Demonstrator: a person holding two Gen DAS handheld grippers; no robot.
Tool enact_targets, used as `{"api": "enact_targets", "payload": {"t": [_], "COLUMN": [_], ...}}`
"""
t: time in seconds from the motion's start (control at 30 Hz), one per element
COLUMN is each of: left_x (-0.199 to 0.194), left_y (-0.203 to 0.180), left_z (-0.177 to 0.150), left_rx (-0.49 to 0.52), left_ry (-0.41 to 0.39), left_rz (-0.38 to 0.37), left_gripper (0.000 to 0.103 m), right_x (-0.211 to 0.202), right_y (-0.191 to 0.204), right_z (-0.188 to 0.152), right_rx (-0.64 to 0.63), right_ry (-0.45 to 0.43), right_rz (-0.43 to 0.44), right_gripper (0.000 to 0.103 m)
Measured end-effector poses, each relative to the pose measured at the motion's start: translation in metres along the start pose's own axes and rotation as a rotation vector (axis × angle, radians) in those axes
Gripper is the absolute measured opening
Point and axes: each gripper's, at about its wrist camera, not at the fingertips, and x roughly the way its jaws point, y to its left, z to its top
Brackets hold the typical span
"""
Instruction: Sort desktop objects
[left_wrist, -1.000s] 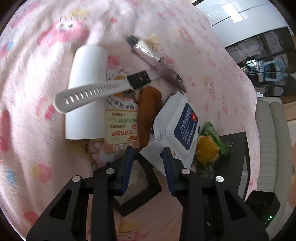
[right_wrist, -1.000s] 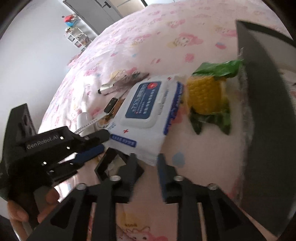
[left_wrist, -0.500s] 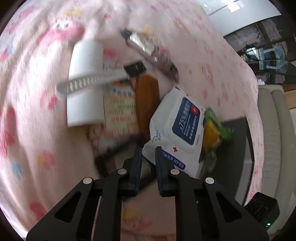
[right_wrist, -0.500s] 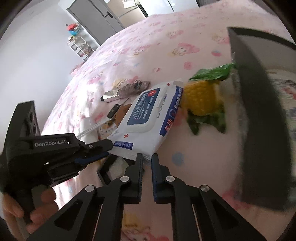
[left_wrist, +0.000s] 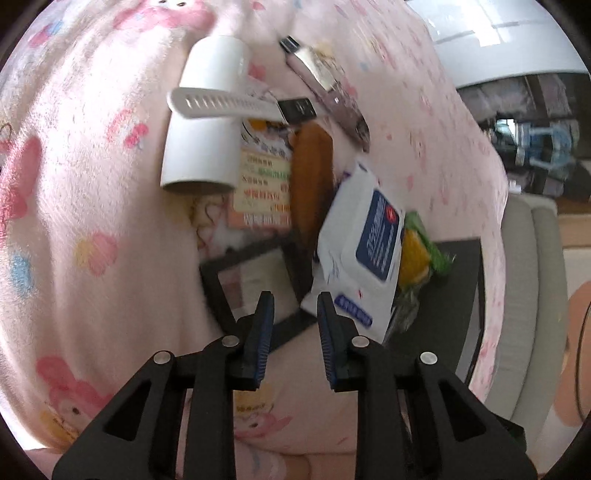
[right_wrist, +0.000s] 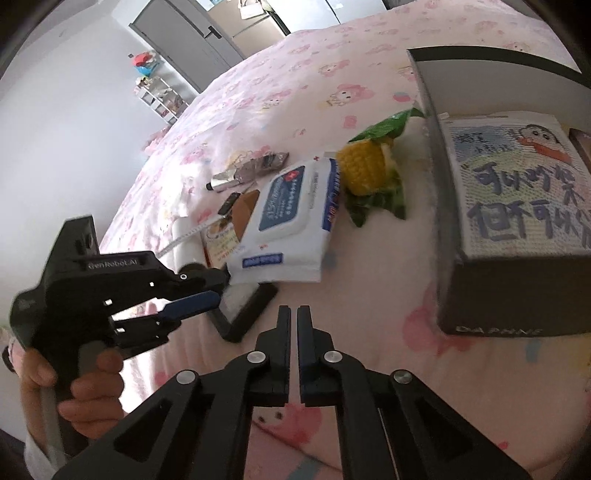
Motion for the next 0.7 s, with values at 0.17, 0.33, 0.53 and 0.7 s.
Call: {"api": "enact_targets", "payload": {"t": [0.17, 0.33, 0.53, 0.7], "left_x": [0.006, 0.011, 0.016, 0.015], "left_y": [0.001, 0.001, 0.0, 0.0], "left_z": [0.006, 0.011, 0.011, 0.011], "left_rx": [-0.017, -0.031, -0.005, -0.009], "left_ry": [-0.004, -0.008, -0.005, -0.004], "left_rz": [-0.021, -0.038, -0.004, -0.011], "left_gripper": [0.022, 0.022, 0.022, 0.022], "right_x": [0.016, 0.03, 0.051, 0.043], "right_y": [0.001, -0.003, -0.004, 0.011], "right_z": [0.017, 0.027, 0.032, 0.021], "right_rx": [0.005, 0.043, 0.056, -0.059], "right_ry": [-0.002, -0.014, -0.021, -0.041], "right_rz": [-0.08, -0.029, 0.003, -0.048], "right_gripper": [0.032, 0.035, 0.014, 0.005]}}
